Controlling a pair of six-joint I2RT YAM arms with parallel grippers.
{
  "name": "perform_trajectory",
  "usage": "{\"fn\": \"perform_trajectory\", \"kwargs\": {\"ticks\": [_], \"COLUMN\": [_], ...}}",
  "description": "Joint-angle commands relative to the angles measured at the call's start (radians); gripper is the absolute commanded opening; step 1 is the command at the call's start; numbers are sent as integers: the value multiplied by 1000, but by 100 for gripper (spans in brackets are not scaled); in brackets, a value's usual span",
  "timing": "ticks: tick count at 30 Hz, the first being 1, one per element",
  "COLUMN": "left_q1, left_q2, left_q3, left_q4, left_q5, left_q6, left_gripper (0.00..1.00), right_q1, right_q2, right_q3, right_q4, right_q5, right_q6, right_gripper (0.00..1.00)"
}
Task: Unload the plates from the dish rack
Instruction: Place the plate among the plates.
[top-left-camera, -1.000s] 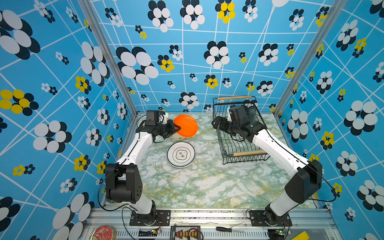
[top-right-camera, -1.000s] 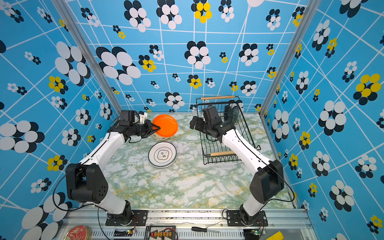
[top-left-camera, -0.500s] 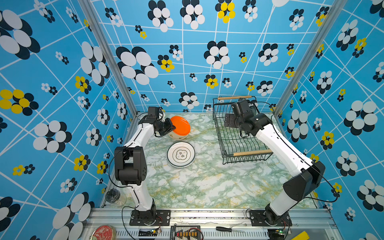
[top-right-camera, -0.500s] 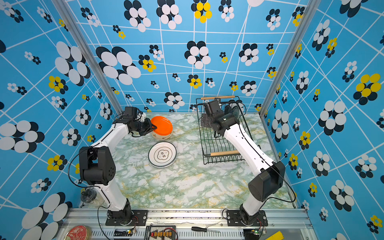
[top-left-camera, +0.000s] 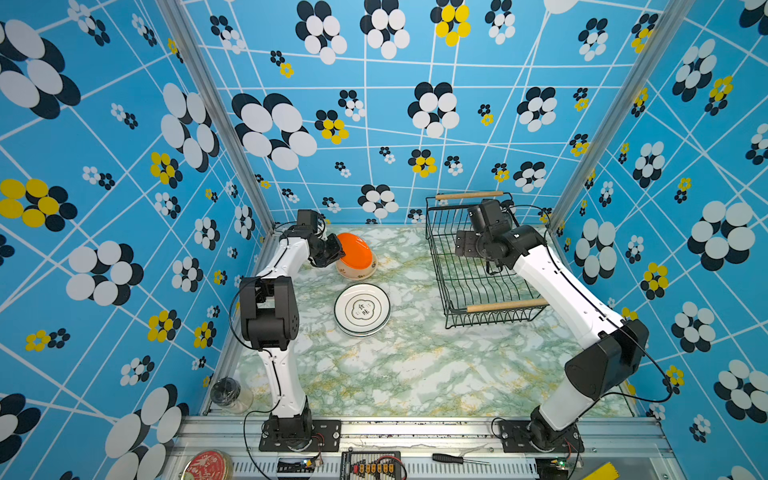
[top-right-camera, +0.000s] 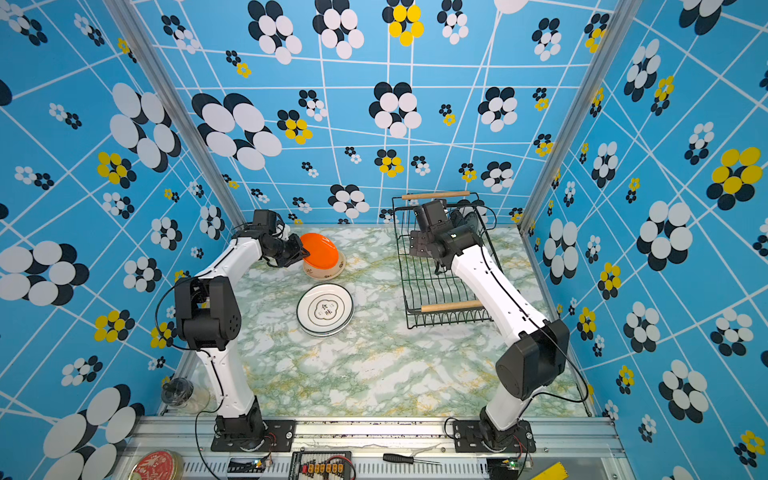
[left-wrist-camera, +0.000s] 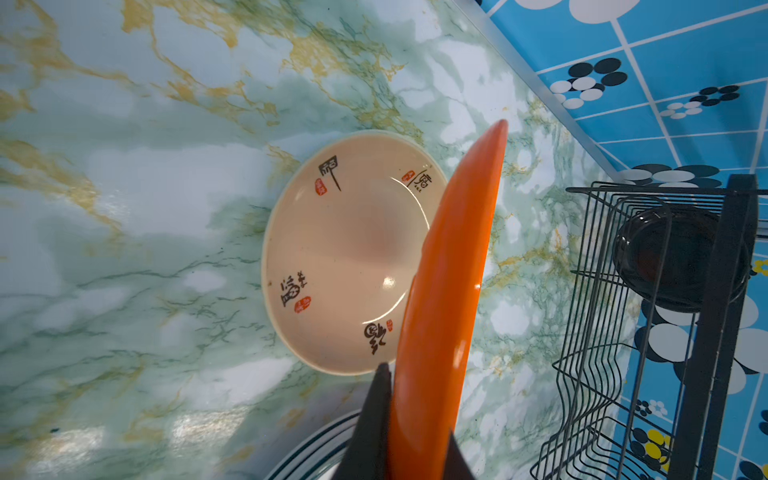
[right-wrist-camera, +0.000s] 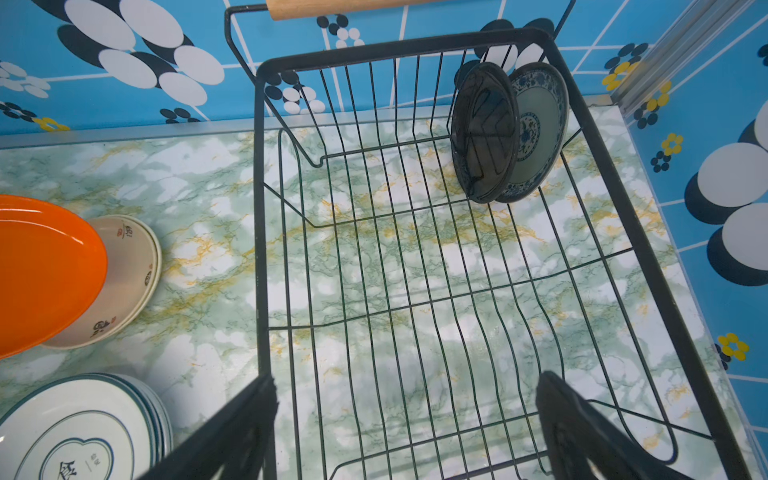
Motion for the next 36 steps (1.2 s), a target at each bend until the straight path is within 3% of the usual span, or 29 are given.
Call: {"fn": "perform_trajectory", "kwargs": {"ticks": [1, 23, 36], "left_q1": [9, 9, 4], "left_q2": [33, 118, 167], "left_q3": [55, 96, 129], "left_q4": [-30, -85, -126], "left_q5": [-4, -55, -73], "left_q6": [28, 34, 49], "left_gripper": [10, 25, 27], "right_q1": [-10, -18, -18], "right_q2": [-3, -8, -25], "right_q3": [-27, -84, -105], "right_q4": [9, 55, 62], "right_q5": [-39, -145, -150], "right_q6": [-15, -16, -14], "right_gripper": [99, 99, 99]}}
